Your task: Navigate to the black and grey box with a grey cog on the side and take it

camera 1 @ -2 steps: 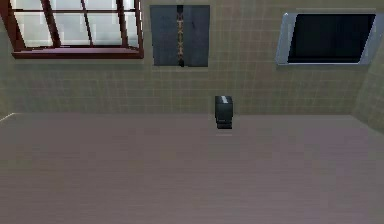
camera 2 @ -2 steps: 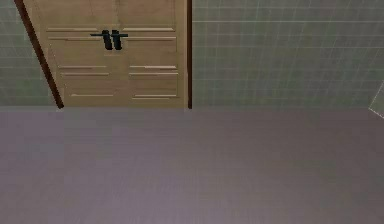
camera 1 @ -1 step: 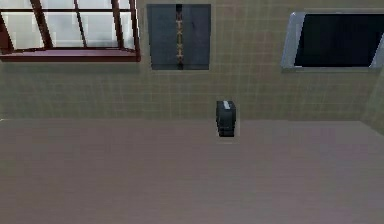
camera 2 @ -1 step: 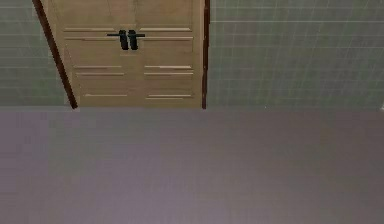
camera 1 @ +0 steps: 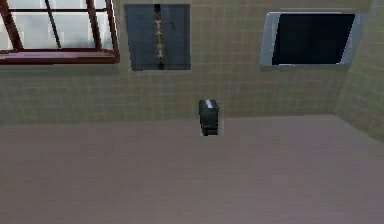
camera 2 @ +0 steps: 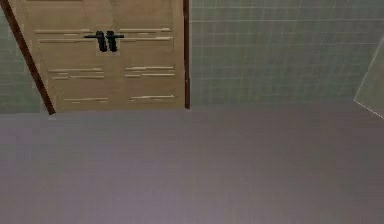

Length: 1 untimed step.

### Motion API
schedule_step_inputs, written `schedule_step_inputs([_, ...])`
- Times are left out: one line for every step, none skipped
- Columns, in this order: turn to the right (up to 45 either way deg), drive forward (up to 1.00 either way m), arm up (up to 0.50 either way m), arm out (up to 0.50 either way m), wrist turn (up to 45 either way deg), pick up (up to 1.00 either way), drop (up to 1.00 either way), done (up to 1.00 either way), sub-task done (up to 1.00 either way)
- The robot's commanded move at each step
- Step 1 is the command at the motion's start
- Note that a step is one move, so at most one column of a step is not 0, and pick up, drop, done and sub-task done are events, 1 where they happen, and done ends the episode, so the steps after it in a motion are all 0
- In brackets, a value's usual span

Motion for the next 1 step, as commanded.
schedule_step_inputs([0.0, 1.0, 0.0, 0.0, 0.0, 0.0, 0.0, 0.0, 0.0])
